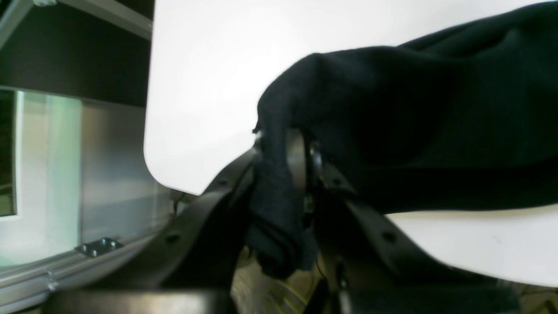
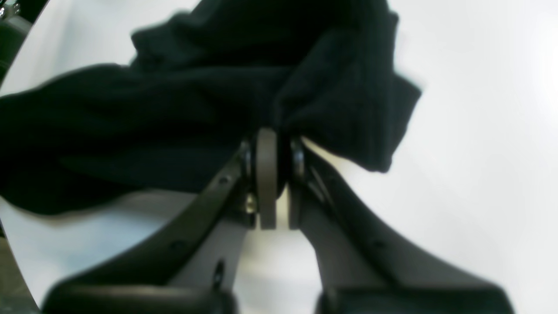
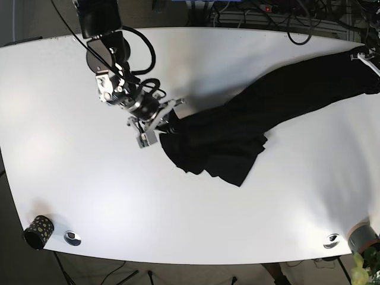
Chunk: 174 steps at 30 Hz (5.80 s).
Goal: Fold the T-shirt properly
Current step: 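Grasp the opposite end of the black shirt with the right gripper, then lift the shirt with both grippers and stretch it between them, then lay the stretched shirt flat on the table and open both grippers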
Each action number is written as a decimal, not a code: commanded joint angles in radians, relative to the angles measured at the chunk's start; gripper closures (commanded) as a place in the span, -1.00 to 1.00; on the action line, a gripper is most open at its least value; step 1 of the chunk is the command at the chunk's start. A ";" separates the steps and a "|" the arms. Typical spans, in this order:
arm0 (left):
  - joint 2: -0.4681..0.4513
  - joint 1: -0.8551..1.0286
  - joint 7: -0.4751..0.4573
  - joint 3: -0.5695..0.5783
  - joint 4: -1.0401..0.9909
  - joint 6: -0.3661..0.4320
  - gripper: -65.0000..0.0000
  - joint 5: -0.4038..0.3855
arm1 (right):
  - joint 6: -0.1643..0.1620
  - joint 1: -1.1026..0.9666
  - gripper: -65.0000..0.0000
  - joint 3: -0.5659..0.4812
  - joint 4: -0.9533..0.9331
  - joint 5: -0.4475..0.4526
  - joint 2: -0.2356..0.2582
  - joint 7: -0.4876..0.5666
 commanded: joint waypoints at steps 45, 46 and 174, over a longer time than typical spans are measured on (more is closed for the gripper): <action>-0.039 -0.210 -0.028 0.245 -0.108 0.004 1.00 0.201 | 0.087 -0.025 -0.67 0.292 0.103 0.223 0.047 -0.332; -0.039 -0.210 -0.028 0.245 -0.108 0.004 1.00 0.201 | 0.092 -0.025 -0.67 0.286 0.092 0.214 0.045 -0.332; -0.046 -0.207 0.024 0.252 -0.086 -0.112 -0.22 0.192 | 0.267 -0.418 1.00 0.662 0.431 0.065 0.051 -0.439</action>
